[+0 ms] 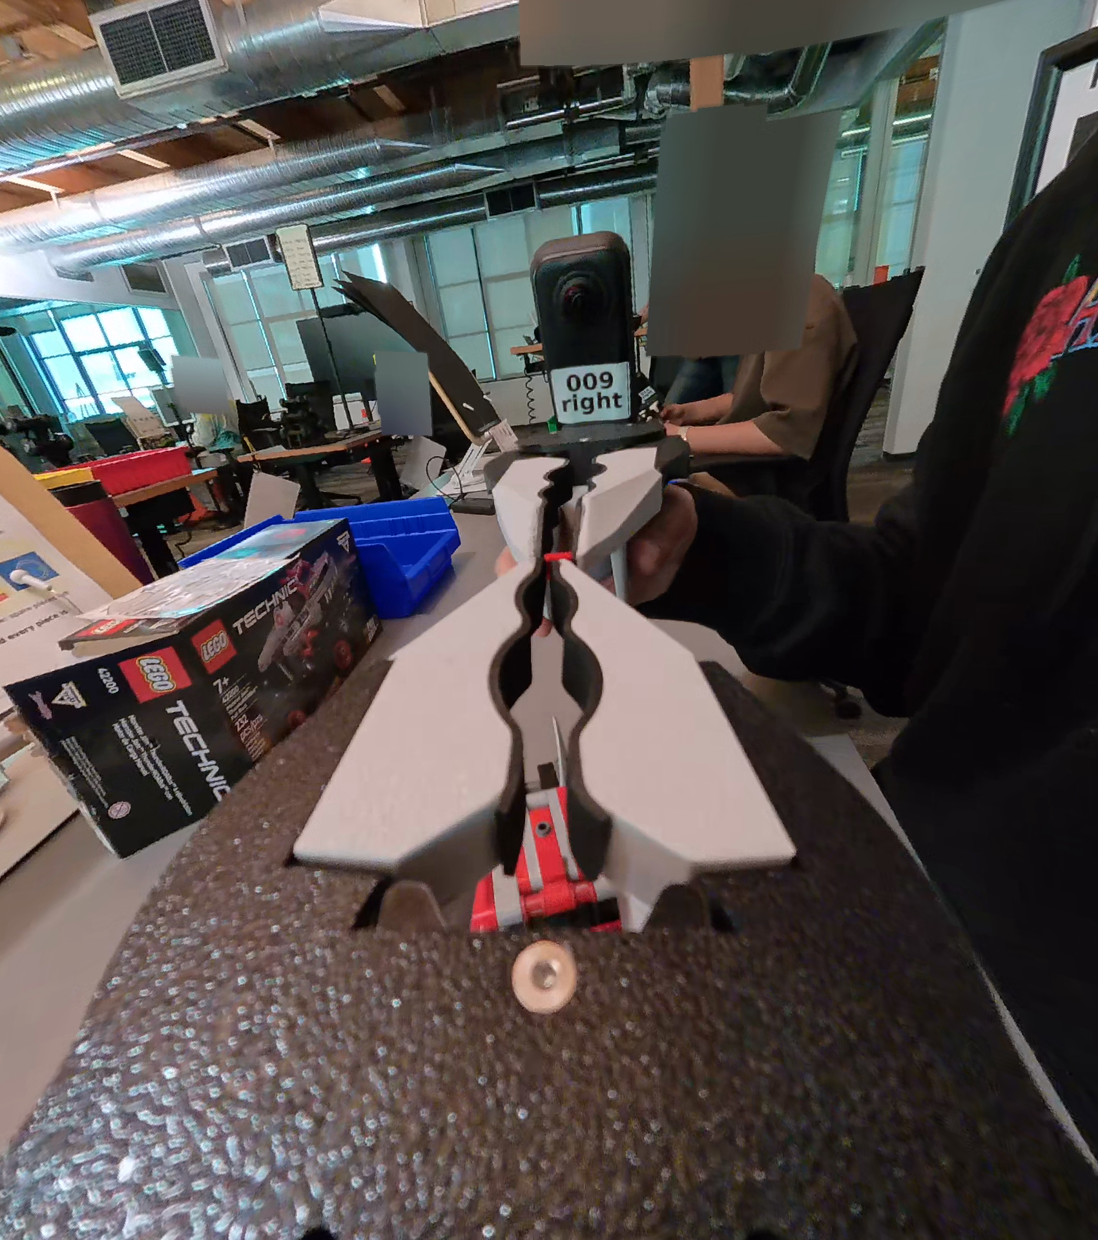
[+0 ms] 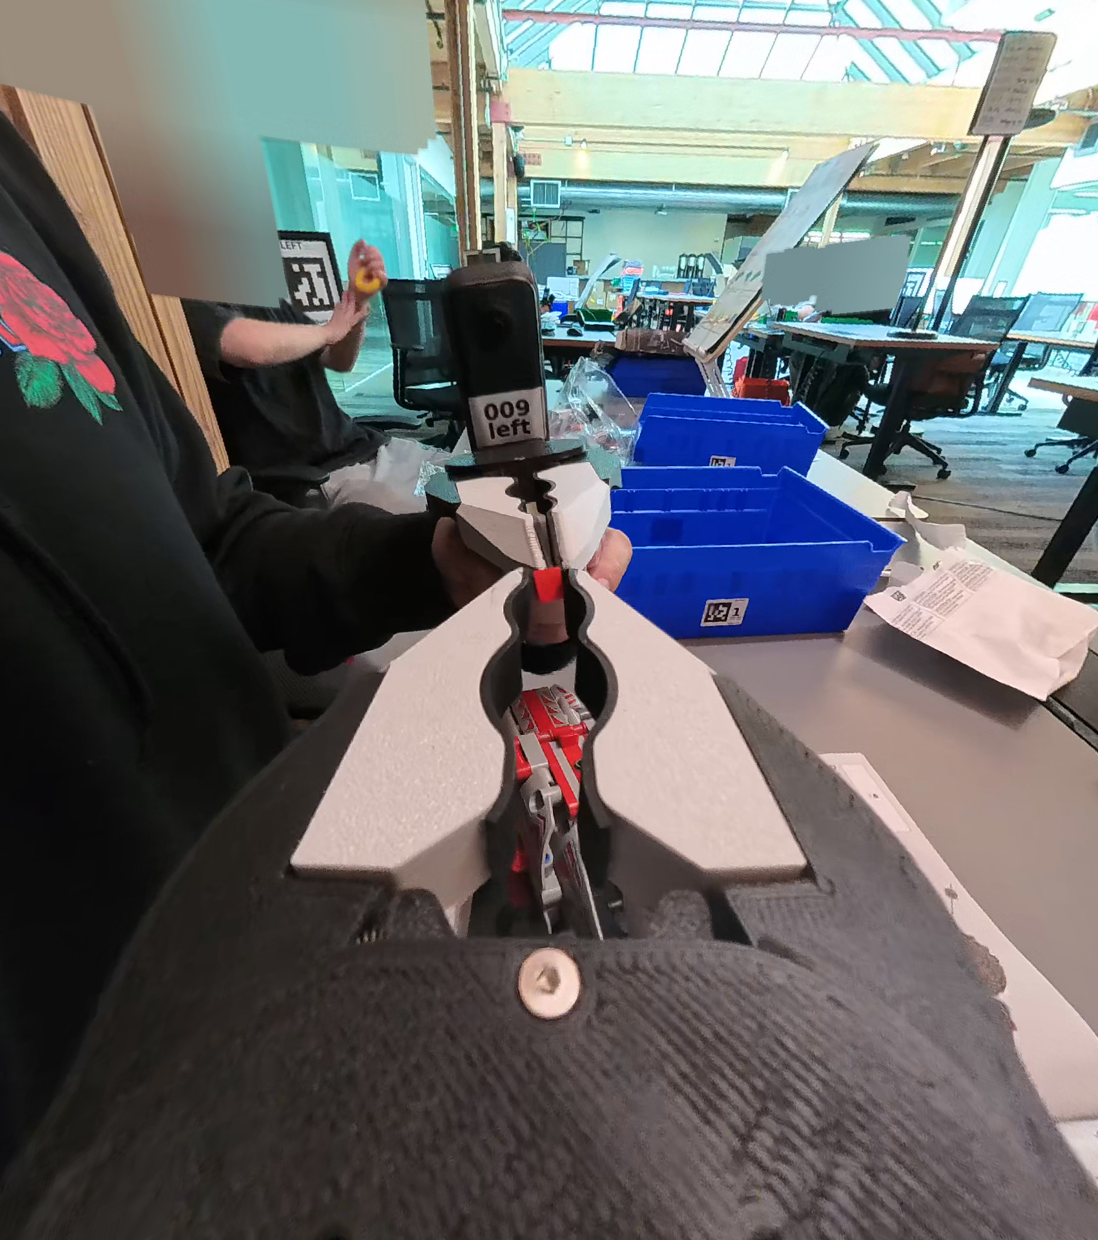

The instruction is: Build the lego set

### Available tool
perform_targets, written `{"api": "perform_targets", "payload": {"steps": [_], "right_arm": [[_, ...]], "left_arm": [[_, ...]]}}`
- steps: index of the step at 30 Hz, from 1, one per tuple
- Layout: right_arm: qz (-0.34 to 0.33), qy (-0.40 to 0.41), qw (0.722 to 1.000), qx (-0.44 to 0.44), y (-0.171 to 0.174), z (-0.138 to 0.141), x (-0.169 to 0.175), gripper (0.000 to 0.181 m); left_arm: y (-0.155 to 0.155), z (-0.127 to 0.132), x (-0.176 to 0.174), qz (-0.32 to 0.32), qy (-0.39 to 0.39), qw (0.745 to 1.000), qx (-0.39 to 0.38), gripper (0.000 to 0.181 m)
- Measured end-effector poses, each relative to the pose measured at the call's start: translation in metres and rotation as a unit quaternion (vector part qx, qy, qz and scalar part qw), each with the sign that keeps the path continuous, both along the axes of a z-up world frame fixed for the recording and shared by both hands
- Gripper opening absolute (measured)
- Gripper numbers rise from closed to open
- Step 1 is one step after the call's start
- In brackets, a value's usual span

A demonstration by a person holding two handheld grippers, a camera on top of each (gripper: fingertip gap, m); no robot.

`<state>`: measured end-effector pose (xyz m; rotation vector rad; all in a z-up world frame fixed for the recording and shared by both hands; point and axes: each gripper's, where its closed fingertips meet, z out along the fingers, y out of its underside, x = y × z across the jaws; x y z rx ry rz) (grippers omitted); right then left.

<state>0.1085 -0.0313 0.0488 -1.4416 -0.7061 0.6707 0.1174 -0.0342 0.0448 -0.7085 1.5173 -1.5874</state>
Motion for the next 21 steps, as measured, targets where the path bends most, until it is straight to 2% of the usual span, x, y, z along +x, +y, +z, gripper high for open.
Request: {"api": "perform_targets", "payload": {"steps": [14, 18, 21], "right_arm": [[0.012, -0.02, 1.0, 0.002, 0.002, -0.002, -0.006, 0.006], [0.0, -0.04, 0.999, -0.004, 0.006, -0.008, -0.006, 0.006], [-0.018, -0.085, 0.996, -0.026, 0.01, -0.019, -0.001, 0.006]], "left_arm": [[0.002, 0.003, -0.007, -0.02, -0.015, 0.999, -0.032, 0.0], [0.005, -0.001, -0.006, -0.008, -0.008, 1.0, -0.018, 0.0], [0.011, -0.014, -0.003, 0.024, 0.018, 0.999, 0.026, 0.0]]}}
